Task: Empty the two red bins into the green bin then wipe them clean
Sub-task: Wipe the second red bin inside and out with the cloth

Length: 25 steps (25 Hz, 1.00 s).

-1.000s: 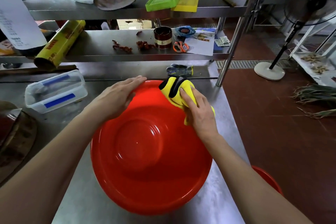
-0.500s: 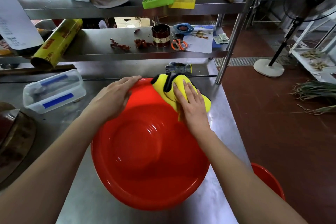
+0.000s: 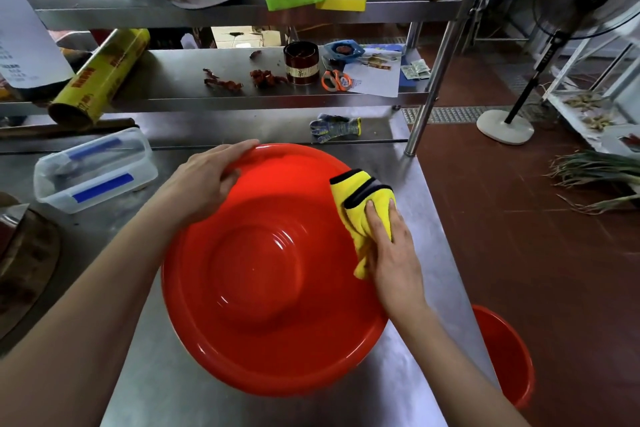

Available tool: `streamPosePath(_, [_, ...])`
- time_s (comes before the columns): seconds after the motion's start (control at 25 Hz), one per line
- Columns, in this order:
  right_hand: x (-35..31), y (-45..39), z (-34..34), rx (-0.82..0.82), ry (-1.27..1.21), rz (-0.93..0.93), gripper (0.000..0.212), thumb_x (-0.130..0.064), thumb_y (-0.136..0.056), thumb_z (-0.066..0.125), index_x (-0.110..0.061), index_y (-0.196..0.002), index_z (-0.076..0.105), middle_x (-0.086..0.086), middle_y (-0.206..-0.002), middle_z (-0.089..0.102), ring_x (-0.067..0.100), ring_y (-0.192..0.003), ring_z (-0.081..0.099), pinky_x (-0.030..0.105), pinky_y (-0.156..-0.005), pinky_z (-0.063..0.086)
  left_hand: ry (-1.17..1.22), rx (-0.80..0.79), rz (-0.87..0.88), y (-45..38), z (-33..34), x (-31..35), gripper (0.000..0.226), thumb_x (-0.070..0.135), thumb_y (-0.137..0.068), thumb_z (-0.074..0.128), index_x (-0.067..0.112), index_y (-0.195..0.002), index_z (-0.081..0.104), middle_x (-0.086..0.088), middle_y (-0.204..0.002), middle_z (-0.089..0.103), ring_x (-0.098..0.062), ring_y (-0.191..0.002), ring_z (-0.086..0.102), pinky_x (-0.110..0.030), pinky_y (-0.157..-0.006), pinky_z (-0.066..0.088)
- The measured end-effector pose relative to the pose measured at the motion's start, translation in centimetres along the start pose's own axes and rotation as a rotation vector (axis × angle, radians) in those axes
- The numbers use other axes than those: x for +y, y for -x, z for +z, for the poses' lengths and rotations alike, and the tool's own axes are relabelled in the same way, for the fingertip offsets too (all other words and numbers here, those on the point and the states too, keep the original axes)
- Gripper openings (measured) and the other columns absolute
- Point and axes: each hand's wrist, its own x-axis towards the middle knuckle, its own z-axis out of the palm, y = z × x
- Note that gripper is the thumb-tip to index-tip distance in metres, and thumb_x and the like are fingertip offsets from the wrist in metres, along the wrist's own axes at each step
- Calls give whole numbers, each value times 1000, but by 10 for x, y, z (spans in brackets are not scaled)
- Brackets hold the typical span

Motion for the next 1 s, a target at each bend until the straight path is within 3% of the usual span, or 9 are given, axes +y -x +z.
streamPosePath(0.2, [-2, -33, 1, -17, 8, -38, 100, 12, -88, 59, -36, -161, 9, 9, -169, 8, 28, -155, 13, 45, -113, 39, 27, 1, 2, 2, -2, 10, 58, 16, -104, 51, 38, -155, 35, 2, -154, 47, -27, -140, 43, -44, -115, 34])
streamPosePath(0.4, [-50, -96, -3, 75, 40, -270, 94, 6, -82, 63, -24, -160, 20, 17, -163, 26, 33, -151, 27, 56, -116, 32, 37, 10, 35, 5, 3, 28, 58, 14, -103, 51, 34, -155, 37, 4, -155, 46, -25, -140, 42, -39, -113, 32])
streamPosePath(0.52, [-80, -103, -5, 77, 53, -425, 101, -1, -76, 73, -21, -160, 21, 15, -164, 24, 32, -152, 25, 54, -121, 24, 18, 0, 54, 8, 4, 25, 54, 14, -101, 52, 32, -150, 42, 4, -150, 49, -30, -135, 48, -50, -109, 40])
streamPosePath(0.64, [-85, -101, -4, 99, 50, -490, 97, -3, -79, 68, -23, -161, 19, 13, -165, 24, 29, -153, 22, 51, -123, 21, 17, -4, 60, 14, 4, 21, 51, 13, -99, 52, 34, -146, 45, 5, -146, 53, -32, -129, 52, -53, -103, 44])
streamPosePath(0.72, [-76, -99, -2, 117, 82, -430, 91, 0, -82, 61, -24, -161, 20, 13, -164, 27, 29, -152, 26, 52, -121, 26, 30, 23, 42, 15, 3, 19, 56, 13, -100, 53, 35, -150, 43, 4, -149, 51, -32, -133, 50, -52, -106, 42])
streamPosePath(0.84, [-48, -83, 0, 108, 33, -245, 101, 14, -75, 62, -24, -160, 23, 15, -162, 31, 33, -148, 32, 53, -113, 38, 45, 43, -33, 20, 0, 13, 60, 15, -103, 50, 41, -155, 35, 6, -154, 46, -29, -139, 43, -48, -113, 37])
streamPosePath(1.0, [-18, -45, -7, -39, 10, -71, 123, 14, -66, 78, -31, -161, 15, 10, -167, 17, 29, -153, 19, 46, -116, 36, 56, 62, -64, 19, 0, 15, 58, 16, -104, 49, 41, -155, 35, 5, -154, 45, -28, -140, 42, -43, -112, 33])
